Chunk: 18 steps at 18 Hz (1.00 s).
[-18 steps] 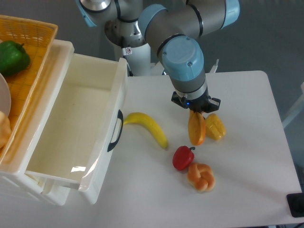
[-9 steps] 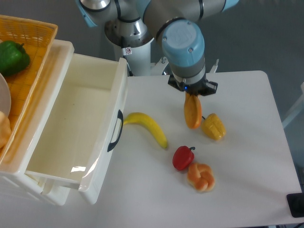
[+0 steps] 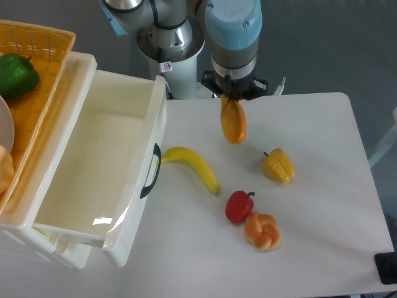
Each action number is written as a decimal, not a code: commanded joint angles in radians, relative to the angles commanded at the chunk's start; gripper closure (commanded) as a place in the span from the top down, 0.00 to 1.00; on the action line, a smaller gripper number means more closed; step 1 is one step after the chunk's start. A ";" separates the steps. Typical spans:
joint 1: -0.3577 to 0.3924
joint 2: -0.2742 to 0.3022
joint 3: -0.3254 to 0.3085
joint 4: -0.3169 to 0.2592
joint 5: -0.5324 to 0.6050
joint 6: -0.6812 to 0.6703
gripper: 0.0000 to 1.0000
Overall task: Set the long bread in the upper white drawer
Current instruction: 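Lift the long orange bread and carry it toward the open white drawer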
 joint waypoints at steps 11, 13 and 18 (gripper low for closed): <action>-0.061 0.058 0.043 0.002 -0.164 -0.132 0.00; -0.063 0.071 0.043 0.002 -0.181 -0.141 0.00; -0.063 0.114 0.034 0.000 -0.229 -0.170 0.00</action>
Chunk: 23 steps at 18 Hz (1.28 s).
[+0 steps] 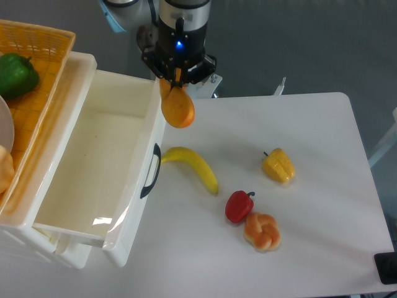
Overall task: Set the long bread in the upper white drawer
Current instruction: 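Lift the long orange bread and carry it toward the open white drawer, then move the held bread over the drawer and lower it inside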
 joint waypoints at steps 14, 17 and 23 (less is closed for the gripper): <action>-0.038 -0.008 -0.009 0.101 -0.080 -0.095 0.00; -0.064 -0.026 -0.011 0.118 -0.078 -0.098 0.00; -0.097 -0.040 -0.021 0.141 -0.075 -0.124 0.00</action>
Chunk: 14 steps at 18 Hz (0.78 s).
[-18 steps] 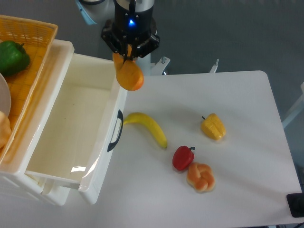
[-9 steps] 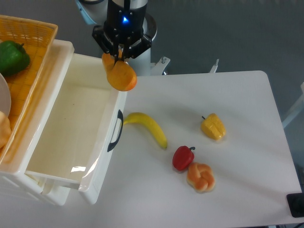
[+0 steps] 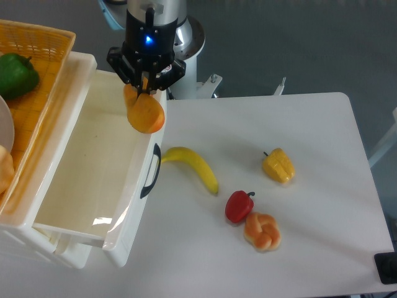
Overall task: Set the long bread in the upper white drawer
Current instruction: 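Move the held bread over the drawer and lower it inside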
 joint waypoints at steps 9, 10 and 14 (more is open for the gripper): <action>-0.055 -0.014 -0.037 0.006 0.000 0.000 0.00; -0.057 -0.017 -0.038 0.006 0.000 0.000 0.00; -0.067 -0.021 -0.042 0.008 0.002 0.002 0.00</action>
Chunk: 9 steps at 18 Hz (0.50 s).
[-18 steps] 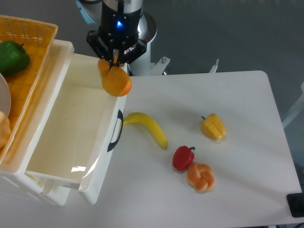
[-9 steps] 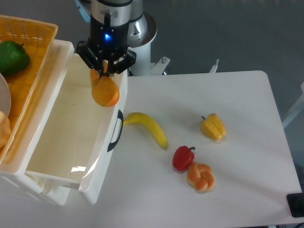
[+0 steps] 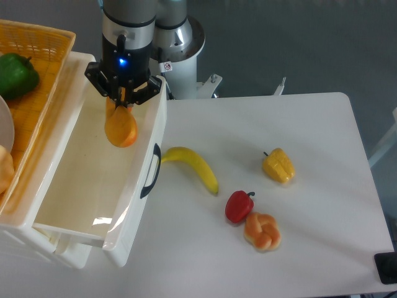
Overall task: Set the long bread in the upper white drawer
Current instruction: 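Move the held bread over the drawer and lower it inside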
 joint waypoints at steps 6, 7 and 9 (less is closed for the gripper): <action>-0.006 -0.009 -0.002 0.038 0.021 0.015 0.48; -0.008 -0.012 -0.002 0.046 0.021 0.015 0.50; -0.014 -0.014 0.000 0.054 0.021 0.014 0.50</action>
